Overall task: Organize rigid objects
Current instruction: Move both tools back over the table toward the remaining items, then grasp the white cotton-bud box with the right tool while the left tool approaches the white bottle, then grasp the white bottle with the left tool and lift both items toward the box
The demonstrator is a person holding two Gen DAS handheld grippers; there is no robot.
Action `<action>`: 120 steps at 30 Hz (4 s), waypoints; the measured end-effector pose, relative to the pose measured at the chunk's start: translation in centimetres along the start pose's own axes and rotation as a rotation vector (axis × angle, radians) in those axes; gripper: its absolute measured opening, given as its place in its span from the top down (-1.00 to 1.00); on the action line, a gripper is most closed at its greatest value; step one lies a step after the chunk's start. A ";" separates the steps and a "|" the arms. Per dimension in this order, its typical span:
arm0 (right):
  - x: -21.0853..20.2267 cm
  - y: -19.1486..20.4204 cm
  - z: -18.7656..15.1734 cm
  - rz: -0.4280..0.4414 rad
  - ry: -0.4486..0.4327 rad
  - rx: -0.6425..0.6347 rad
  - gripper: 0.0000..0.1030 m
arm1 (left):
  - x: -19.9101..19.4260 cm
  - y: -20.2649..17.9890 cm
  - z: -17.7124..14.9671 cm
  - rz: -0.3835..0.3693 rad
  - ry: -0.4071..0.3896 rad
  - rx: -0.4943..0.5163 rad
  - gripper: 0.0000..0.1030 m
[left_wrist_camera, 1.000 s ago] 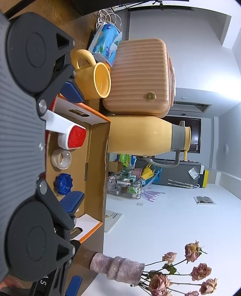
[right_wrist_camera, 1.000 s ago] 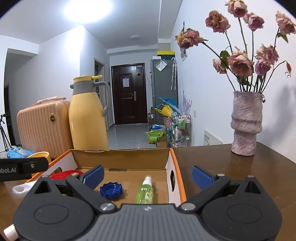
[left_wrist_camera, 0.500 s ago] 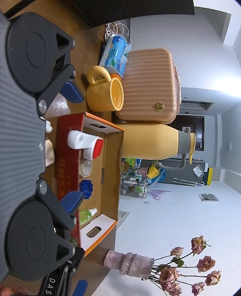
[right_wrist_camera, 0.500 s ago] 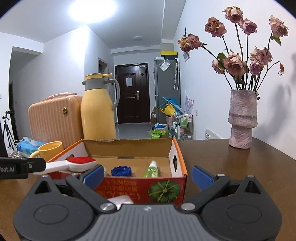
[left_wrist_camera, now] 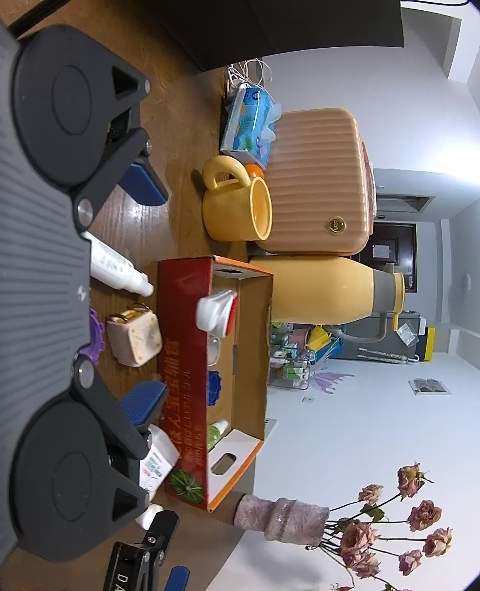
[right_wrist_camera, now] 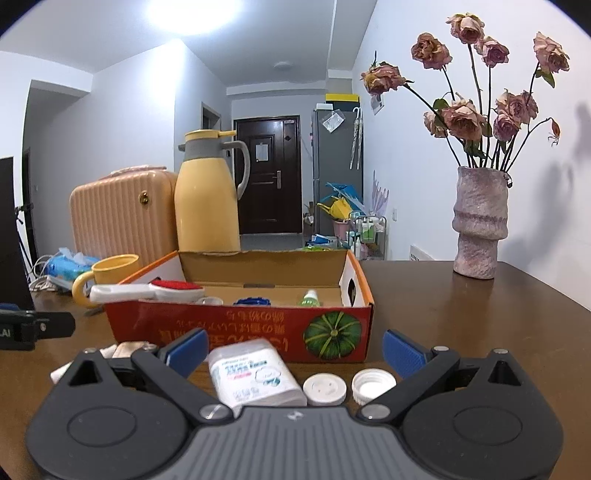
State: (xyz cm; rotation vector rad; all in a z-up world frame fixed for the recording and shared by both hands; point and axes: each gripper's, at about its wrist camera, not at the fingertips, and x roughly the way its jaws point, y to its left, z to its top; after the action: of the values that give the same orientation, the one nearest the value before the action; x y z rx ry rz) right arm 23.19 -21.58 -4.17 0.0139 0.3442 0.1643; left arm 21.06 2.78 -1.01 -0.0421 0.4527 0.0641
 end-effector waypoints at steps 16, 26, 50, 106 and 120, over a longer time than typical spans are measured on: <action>1.3 1.6 -0.8 0.029 0.117 -0.088 -1.00 | 0.7 2.1 -1.6 -0.018 0.078 -0.008 -1.00; 6.5 1.9 0.3 0.083 0.281 -0.161 -0.81 | 1.8 2.7 -1.8 -0.019 0.124 -0.022 -1.00; 9.1 1.4 0.0 0.144 0.298 -0.087 -0.24 | 4.0 3.4 -2.3 0.028 0.200 -0.040 -1.00; 2.9 -1.0 -0.2 0.117 0.129 0.017 -0.24 | 5.6 2.4 -1.7 0.042 0.188 0.041 0.45; 1.6 -1.1 -0.1 0.115 0.101 0.028 -0.24 | 1.2 3.1 -0.2 0.038 0.081 -0.042 0.45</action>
State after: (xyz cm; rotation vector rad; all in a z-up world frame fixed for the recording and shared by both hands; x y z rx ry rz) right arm 24.85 -22.42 -4.83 0.0530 0.4468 0.2750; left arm 21.79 5.97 -1.76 -0.0772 0.5333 0.1097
